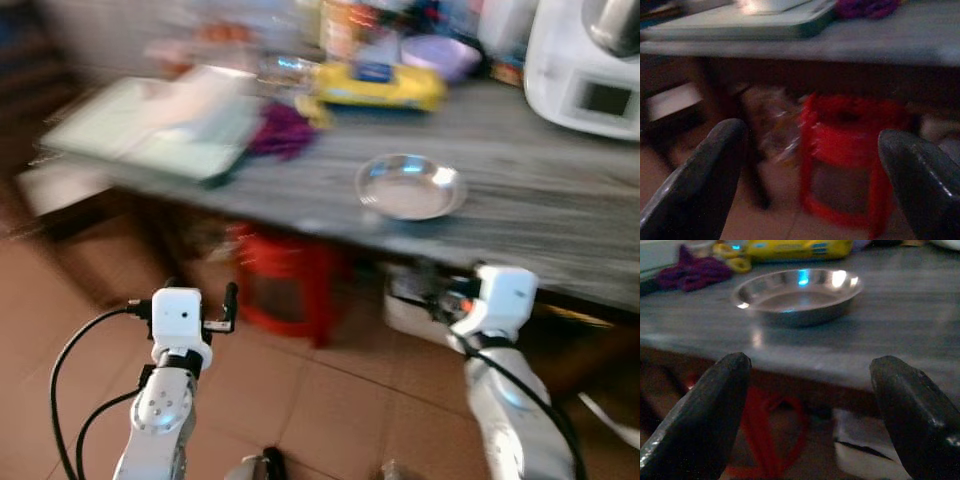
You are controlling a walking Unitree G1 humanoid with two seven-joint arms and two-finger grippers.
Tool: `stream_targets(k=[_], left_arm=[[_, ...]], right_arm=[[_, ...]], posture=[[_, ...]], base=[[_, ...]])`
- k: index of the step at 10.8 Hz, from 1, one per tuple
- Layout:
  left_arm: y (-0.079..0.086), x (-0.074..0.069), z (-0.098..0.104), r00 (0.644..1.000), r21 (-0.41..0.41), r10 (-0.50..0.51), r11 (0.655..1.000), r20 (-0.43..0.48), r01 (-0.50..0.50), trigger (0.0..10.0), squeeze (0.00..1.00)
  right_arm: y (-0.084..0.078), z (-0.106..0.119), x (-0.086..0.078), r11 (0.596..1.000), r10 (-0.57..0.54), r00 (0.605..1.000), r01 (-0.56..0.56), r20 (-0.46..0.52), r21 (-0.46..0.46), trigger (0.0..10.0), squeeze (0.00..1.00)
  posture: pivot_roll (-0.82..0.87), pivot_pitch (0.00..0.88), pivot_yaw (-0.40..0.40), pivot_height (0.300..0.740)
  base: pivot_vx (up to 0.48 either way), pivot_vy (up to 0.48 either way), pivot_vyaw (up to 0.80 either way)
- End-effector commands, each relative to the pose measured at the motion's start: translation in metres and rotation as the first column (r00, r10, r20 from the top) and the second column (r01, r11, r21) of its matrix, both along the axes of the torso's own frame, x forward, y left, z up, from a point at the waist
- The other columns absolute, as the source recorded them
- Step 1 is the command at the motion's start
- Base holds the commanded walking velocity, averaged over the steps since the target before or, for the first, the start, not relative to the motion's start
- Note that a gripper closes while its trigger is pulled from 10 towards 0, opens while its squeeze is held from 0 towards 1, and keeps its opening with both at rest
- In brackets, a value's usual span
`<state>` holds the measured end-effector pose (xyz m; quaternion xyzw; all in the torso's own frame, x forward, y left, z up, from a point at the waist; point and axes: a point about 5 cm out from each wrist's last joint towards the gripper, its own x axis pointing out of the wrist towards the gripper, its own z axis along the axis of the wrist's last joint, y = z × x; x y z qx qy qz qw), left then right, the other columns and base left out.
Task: Setting the table
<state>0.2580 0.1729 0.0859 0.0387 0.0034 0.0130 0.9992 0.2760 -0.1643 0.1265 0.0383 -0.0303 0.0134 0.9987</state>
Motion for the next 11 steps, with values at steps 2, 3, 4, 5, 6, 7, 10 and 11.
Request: stream_targets(k=[2, 3, 4, 5, 6, 7, 10, 11], left_arm=[[0.0025, -0.0007, -0.0032, 1.0, 0.009, 0.008, 1.0, -0.021, -0.008, 10.0, 0.0], [0.0027, -0.0006, -0.0032, 1.0, 0.01, 0.008, 1.0, -0.022, -0.007, 10.0, 0.0], [0.0028, -0.0007, -0.0033, 1.0, 0.012, 0.007, 1.0, -0.024, -0.007, 10.0, 0.0], [0.0026, -0.0008, -0.0033, 1.0, 0.013, 0.005, 1.0, -0.024, -0.005, 10.0, 0.0], [0.0022, -0.0003, -0.0025, 1.0, 0.017, -0.003, 1.0, -0.016, 0.003, 10.0, 0.0], [0.002, 0.0006, -0.0025, 1.0, 0.006, -0.003, 1.0, -0.018, 0.003, 10.0, 0.0], [0.0005, 0.001, -0.0007, 1.0, 0.009, -0.011, 1.0, -0.003, 0.011, 10.0, 0.0], [-0.0002, 0.0015, 0.0005, 1.0, 0.01, -0.025, 1.0, 0.007, 0.025, 10.0, 0.0]], right_arm=[[-0.0021, -0.0042, -0.0025, 1.0, -0.021, 1.0, 0.022, -0.017, 0.015, 10.0, 0.0], [-0.0027, -0.0043, -0.0023, 0.999, -0.029, 0.999, 0.029, -0.02, 0.018, 10.0, 0.0], [-0.0044, -0.0041, -0.002, 0.999, -0.045, 0.999, 0.045, -0.021, 0.016, 10.0, 0.0], [-0.0045, -0.0043, -0.002, 0.999, -0.047, 0.999, 0.048, -0.022, 0.022, 10.0, 0.0], [-0.0048, -0.0049, -0.002, 0.998, -0.051, 0.998, 0.052, -0.026, 0.03, 10.0, 0.0], [-0.0053, -0.0048, -0.0017, 0.998, -0.054, 0.998, 0.055, -0.027, 0.031, 10.0, 0.0], [-0.0066, -0.005, -0.0011, 0.997, -0.064, 0.997, 0.065, -0.033, 0.029, 10.0, 0.0], [-0.0066, -0.0051, -0.0008, 0.997, -0.064, 0.997, 0.065, -0.035, 0.028, 10.0, 0.0]], posture=[[-0.06, 0.141, 0.04, 0.74], [-0.06, 0.144, 0.041, 0.74], [-0.06, 0.144, 0.043, 0.74], [-0.06, 0.144, 0.043, 0.74], [-0.06, 0.146, 0.044, 0.74], [-0.06, 0.146, 0.044, 0.74], [-0.07, 0.146, 0.045, 0.74], [-0.06, 0.145, 0.046, 0.74]], base=[[-0.332, 0.0, 0.0], [-0.326, 0.0, 0.0], [-0.322, 0.0, 0.0], [-0.326, 0.0, 0.0], [0.0, 0.0, 0.0], [0.0, 0.0, 0.0], [0.0, 0.0, 0.0], [0.0, 0.0, 0.0]])
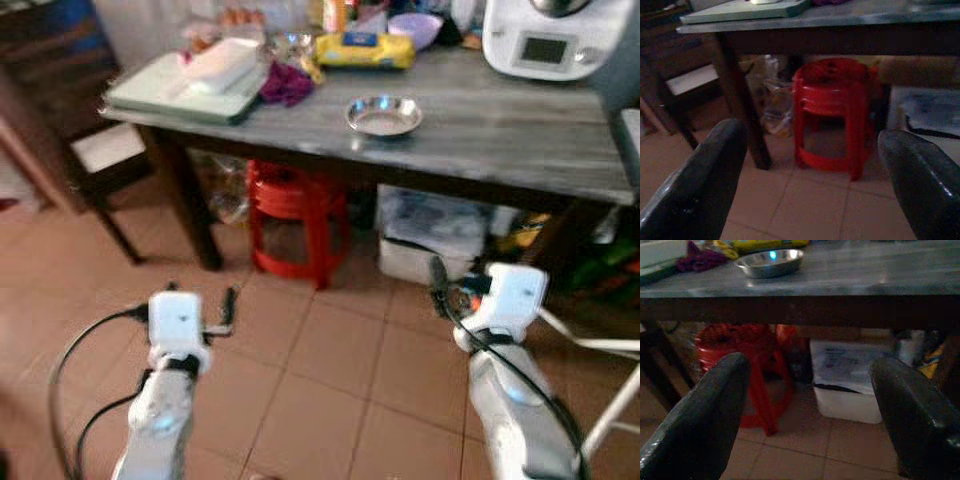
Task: Setting the table
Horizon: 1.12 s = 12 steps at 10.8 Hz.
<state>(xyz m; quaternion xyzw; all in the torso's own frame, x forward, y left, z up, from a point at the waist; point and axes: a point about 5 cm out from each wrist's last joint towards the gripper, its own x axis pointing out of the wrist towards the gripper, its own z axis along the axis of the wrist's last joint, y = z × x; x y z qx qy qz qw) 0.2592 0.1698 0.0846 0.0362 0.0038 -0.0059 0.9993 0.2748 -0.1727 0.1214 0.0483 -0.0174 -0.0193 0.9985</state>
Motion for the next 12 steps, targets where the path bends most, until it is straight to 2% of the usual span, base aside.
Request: stream_targets(k=[1, 4, 7, 10, 12], left_arm=[[0.0019, 0.0004, 0.0031, 1.0, -0.013, -0.02, 1.0, 0.015, 0.02, 10.0, 0.0], [-0.003, -0.0015, 0.0051, 0.997, -0.003, -0.067, 0.998, 0.028, 0.067, 10.0, 0.0], [-0.0036, -0.002, 0.003, 0.997, -0.014, -0.074, 0.997, 0.021, 0.074, 10.0, 0.0], [-0.0049, -0.0037, 0.0007, 0.997, -0.023, -0.073, 0.997, 0.014, 0.073, 10.0, 0.0], [-0.0062, -0.0036, 0.0012, 0.997, -0.027, -0.074, 0.997, 0.017, 0.074, 10.0, 0.0]], right_arm=[[0.0019, -0.0005, 0.0007, 1.0, -0.002, 1.0, 0.002, -0.009, 0.007, 10.0, 0.0], [0.0028, -0.0008, 0.0012, 1.0, 0.005, 1.0, -0.005, -0.01, 0.002, 10.0, 0.0], [0.0019, -0.0003, 0.0016, 1.0, 0.011, 1.0, -0.011, -0.01, -0.005, 10.0, 0.0], [0.0013, -0.0003, 0.0009, 1.0, 0.014, 1.0, -0.014, -0.015, -0.014, 10.0, 0.0], [0.0005, 0.0039, 0.0027, 0.999, 0.016, 1.0, -0.016, 0.003, -0.028, 10.0, 0.0]], posture=[[-0.06, 0.145, 0.046, 0.74], [-0.06, 0.146, 0.042, 0.74], [-0.07, 0.147, 0.036, 0.74], [-0.07, 0.152, 0.027, 0.74], [-0.07, 0.153, 0.024, 0.74]], base=[[0.0, 0.0, -0.62], [0.0, 0.0, -0.55], [0.0, -0.309, -0.14], [0.0, -0.322, -0.72], [0.0, -0.324, 0.0]])
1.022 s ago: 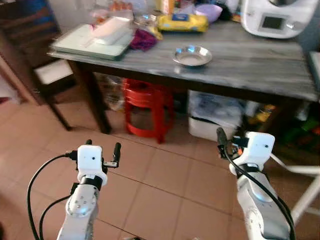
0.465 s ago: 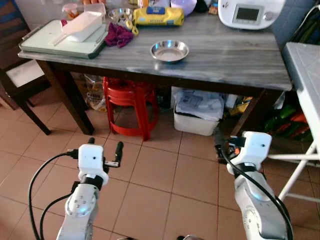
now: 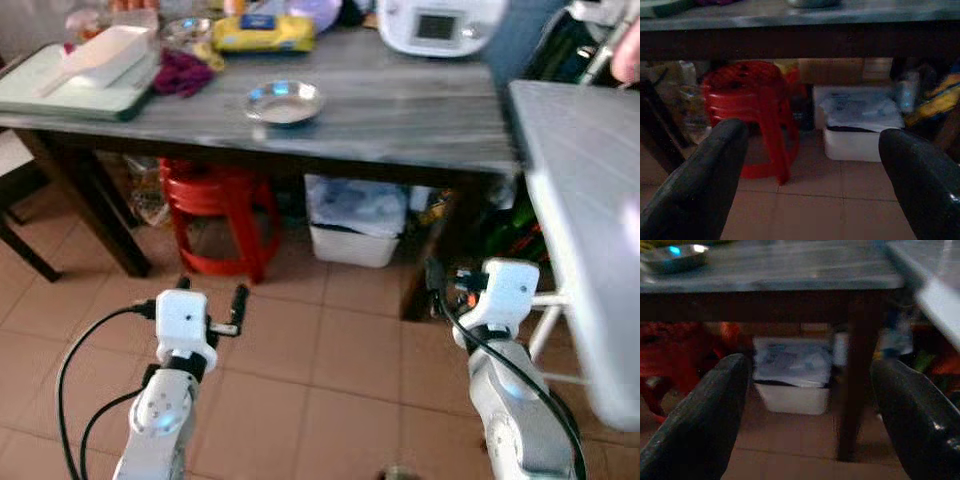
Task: Setting the table
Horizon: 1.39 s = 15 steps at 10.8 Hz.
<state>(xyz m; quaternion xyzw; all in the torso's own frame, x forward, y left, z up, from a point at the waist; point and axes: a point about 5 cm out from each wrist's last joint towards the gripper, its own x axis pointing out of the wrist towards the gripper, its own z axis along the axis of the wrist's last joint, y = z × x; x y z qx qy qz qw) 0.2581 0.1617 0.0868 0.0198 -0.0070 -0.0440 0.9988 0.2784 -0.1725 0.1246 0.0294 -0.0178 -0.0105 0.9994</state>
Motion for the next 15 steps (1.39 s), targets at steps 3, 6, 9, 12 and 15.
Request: stream_targets(k=[3, 6, 9, 12, 15], left_arm=[[-0.002, 0.003, 0.02, 0.998, -0.005, -0.013, 1.0, 0.063, 0.013, 10.0, 0.0], [-0.004, 0.002, 0.02, 0.998, -0.009, -0.027, 1.0, 0.064, 0.028, 10.0, 0.0], [-0.008, 0.004, 0.025, 0.997, -0.012, -0.039, 0.999, 0.071, 0.04, 10.0, 0.0], [-0.011, 0.005, 0.027, 0.996, -0.022, -0.045, 0.999, 0.075, 0.046, 10.0, 0.0], [-0.011, 0.006, 0.027, 0.996, -0.021, -0.046, 0.999, 0.073, 0.048, 10.0, 0.0]], right_arm=[[0.005, 0.027, -0.001, 0.997, 0.029, 0.992, -0.021, 0.127, -0.068, 10.0, 0.0], [0.005, 0.032, -0.002, 0.996, 0.033, 0.988, -0.02, 0.149, -0.09, 10.0, 0.0], [0.006, 0.034, -0.001, 0.996, 0.032, 0.988, -0.018, 0.152, -0.091, 10.0, 0.0], [0.01, 0.036, 0.0, 0.994, 0.045, 0.985, -0.028, 0.165, -0.104, 10.0, 0.0], [0.01, 0.034, 0.0, 0.994, 0.043, 0.986, -0.027, 0.161, -0.102, 10.0, 0.0]], posture=[[-0.08, 0.156, 0.024, 0.74], [-0.08, 0.157, 0.027, 0.74], [-0.08, 0.154, 0.029, 0.74], [-0.08, 0.151, 0.028, 0.74], [-0.08, 0.152, 0.031, 0.74]], base=[[0.0, -0.296, 0.0], [0.0, -0.282, 0.0], [0.0, -0.282, -0.39], [0.0, -0.287, 0.0], [0.0, -0.291, 0.0]])
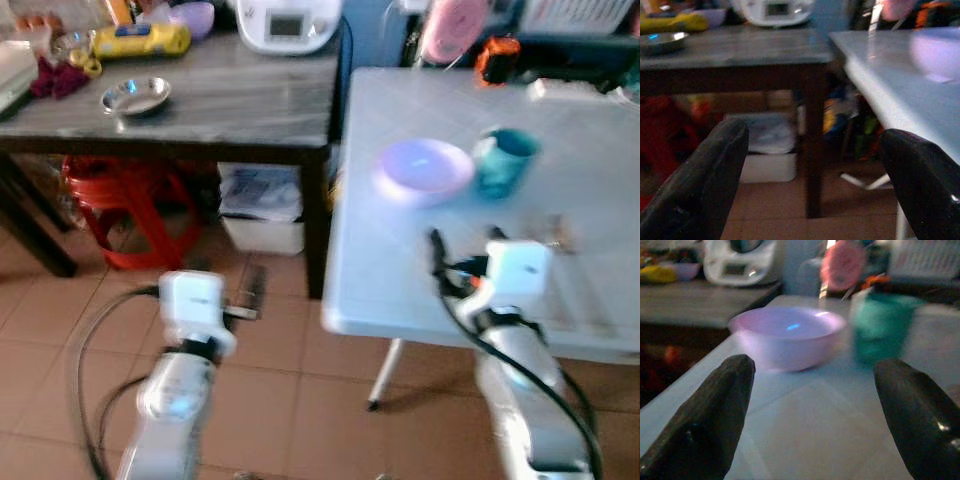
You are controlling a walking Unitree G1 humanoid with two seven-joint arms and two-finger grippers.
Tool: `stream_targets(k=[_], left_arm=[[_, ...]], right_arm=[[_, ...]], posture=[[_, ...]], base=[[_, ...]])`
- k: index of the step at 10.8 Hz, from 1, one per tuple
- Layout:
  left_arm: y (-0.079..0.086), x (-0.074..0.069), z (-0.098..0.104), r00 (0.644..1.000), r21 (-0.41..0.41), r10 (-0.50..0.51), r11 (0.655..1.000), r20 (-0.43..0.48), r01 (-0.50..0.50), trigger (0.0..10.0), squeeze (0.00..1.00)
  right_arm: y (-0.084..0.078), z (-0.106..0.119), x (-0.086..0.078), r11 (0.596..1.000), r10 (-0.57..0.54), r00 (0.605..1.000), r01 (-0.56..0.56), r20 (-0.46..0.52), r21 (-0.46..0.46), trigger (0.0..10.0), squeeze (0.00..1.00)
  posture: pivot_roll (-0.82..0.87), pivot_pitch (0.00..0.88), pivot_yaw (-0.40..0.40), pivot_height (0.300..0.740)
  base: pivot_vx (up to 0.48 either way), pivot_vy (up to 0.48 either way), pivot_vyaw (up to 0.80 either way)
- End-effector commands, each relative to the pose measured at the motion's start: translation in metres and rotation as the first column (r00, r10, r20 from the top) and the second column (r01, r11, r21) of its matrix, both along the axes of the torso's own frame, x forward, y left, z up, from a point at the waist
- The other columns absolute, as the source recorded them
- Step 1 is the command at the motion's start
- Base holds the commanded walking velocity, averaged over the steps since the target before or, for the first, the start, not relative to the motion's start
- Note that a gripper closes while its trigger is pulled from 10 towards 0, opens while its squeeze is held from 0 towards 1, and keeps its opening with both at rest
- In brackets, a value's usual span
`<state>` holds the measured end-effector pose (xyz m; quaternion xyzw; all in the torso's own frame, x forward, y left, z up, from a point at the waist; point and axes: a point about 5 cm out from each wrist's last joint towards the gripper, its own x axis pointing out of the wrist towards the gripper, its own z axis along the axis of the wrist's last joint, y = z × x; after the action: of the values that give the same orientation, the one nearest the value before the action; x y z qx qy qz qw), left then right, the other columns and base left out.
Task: Setting the table
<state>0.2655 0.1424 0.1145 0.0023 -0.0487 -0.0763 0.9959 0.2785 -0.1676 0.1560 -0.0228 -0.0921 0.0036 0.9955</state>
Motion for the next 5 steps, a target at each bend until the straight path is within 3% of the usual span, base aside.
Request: stream_targets(k=[1, 4, 5], left_arm=[[0.0089, -0.0007, -0.0003, 1.0, 0.012, 0.019, 1.0, -0.004, -0.019, 10.0, 0.0], [0.0104, -0.001, 0.007, 0.999, -0.03, -0.017, 0.999, 0.035, 0.018, 10.0, 0.0], [0.0093, -0.0024, 0.0078, 0.998, -0.025, -0.044, 0.999, 0.041, 0.045, 10.0, 0.0]], right_arm=[[0.0054, 0.0027, 0.0002, 1.0, 0.015, 1.0, -0.015, 0.015, 0.006, 10.0, 0.0], [0.009, 0.0068, 0.0011, 0.999, 0.052, 0.998, -0.051, 0.044, -0.007, 10.0, 0.0], [0.0107, 0.0066, 0.0003, 0.998, 0.058, 0.997, -0.057, 0.045, -0.004, 10.0, 0.0]], posture=[[-0.08, 0.15, 0.033, 0.74], [-0.07, 0.147, 0.035, 0.74], [-0.07, 0.146, 0.035, 0.74]], base=[[0.0, 0.0, 0.0], [0.0, 0.0, 0.0], [0.277, 0.0, 0.0]])
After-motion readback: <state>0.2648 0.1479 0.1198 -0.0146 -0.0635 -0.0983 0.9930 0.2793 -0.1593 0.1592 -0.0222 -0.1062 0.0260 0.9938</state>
